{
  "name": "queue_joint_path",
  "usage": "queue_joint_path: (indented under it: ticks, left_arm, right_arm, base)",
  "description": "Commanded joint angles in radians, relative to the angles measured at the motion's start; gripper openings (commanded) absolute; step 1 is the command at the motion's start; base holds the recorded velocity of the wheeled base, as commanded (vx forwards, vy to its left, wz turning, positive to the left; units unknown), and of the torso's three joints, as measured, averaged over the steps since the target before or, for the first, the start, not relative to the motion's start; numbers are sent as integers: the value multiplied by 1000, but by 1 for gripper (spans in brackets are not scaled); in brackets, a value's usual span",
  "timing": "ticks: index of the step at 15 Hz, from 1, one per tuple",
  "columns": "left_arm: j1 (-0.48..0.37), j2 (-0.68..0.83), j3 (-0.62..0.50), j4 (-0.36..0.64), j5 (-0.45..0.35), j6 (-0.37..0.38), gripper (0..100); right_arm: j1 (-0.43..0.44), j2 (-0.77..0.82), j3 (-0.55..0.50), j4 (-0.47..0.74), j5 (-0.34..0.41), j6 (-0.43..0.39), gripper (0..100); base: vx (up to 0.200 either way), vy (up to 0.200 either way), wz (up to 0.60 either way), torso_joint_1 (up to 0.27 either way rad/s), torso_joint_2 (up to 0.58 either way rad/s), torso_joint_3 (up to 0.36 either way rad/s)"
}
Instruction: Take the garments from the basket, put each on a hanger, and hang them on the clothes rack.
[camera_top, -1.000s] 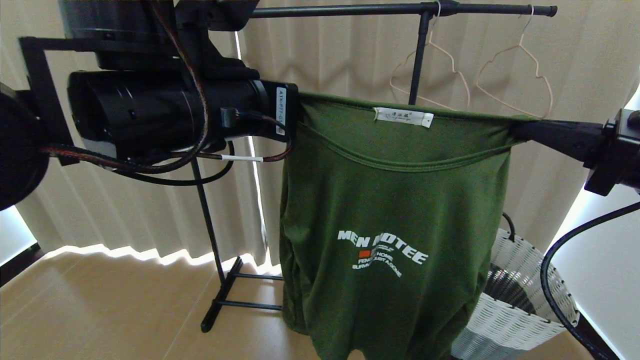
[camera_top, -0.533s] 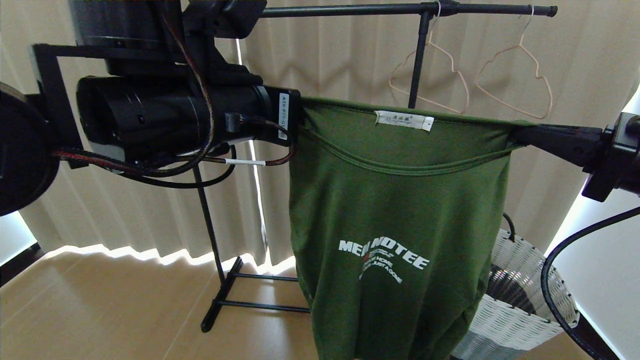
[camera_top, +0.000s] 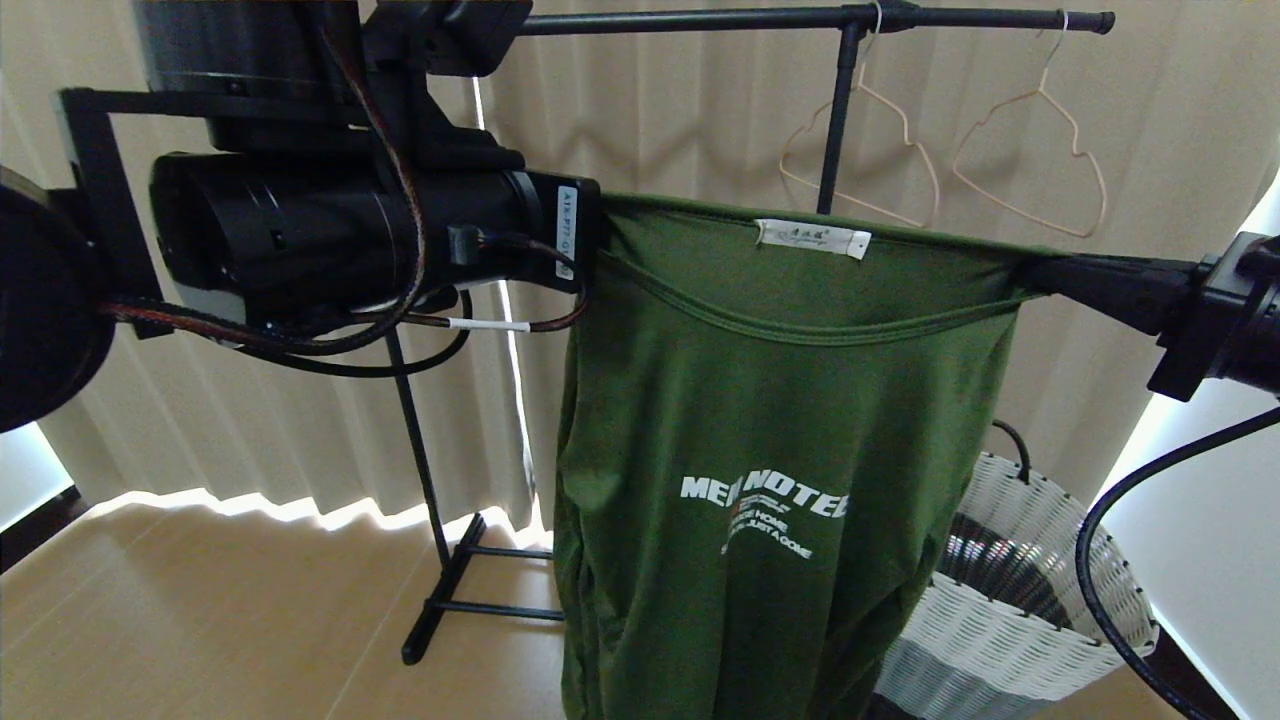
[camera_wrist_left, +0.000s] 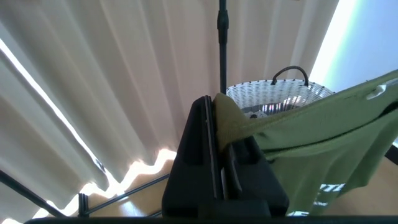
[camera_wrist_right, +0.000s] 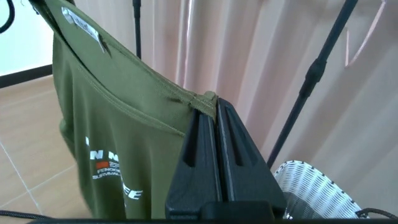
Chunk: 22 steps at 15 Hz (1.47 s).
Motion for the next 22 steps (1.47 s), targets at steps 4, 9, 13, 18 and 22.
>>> queue_joint_path:
  ticks: [4, 9, 13, 18, 22]
  left_arm:
    - [-8, -45, 65, -42, -4, 5, 0]
    - [-6, -54, 80, -50, -2, 1, 0]
    - [-2, -55, 93, -50, 3, 1, 0]
    - [54, -59, 130, -49, 7, 1, 0]
    - [77, -59, 163, -49, 45, -1, 0]
  right_arm:
    - [2, 21, 3, 1, -8, 0, 0]
    - [6, 28, 7, 1, -10, 1, 0]
    - [8, 22, 21, -7, -8, 1, 100]
    - [54, -15, 63, -16, -1, 17, 100]
    - [82, -30, 79, -16, 1, 26, 100]
  base:
    - [0, 0, 0, 0, 0, 0]
    - [0, 0, 0, 0, 0, 0]
    - [0, 0, 0, 0, 0, 0]
    - [0, 0, 0, 0, 0, 0]
    - [0, 0, 0, 0, 0, 0]
